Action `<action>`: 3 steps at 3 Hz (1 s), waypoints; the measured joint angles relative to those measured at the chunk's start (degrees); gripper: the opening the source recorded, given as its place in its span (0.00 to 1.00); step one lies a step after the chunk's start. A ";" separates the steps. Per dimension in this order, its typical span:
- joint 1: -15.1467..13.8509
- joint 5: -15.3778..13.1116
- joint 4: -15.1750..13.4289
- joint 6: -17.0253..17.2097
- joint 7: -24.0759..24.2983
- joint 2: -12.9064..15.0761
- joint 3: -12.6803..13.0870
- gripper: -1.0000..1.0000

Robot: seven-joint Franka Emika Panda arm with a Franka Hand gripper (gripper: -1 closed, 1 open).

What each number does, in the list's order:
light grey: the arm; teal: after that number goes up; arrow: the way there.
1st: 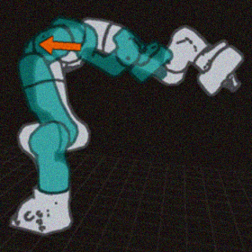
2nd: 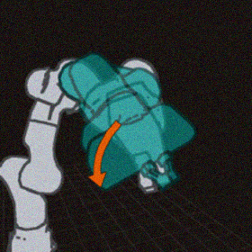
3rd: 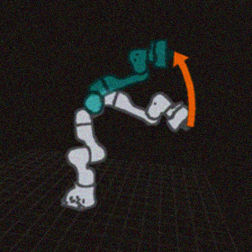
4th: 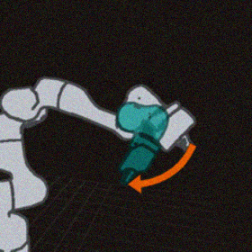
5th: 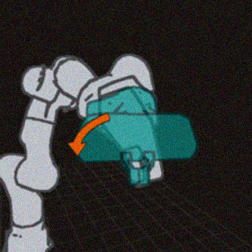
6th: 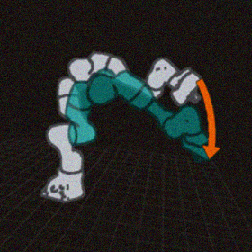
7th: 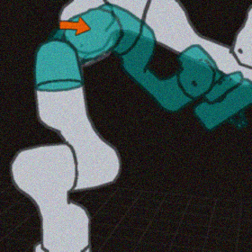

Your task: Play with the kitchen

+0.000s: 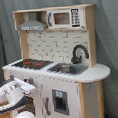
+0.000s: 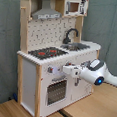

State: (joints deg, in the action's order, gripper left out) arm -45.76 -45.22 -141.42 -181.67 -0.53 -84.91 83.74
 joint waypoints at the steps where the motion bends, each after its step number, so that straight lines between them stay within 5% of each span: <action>1: 4.42 0.03 -0.10 4.15 0.46 1.25 -0.53 1.00; 3: 11.52 0.04 -0.72 13.53 -0.04 2.25 -0.66 1.00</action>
State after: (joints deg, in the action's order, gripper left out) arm -34.24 -45.18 -142.14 -168.14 -0.57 -82.65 83.07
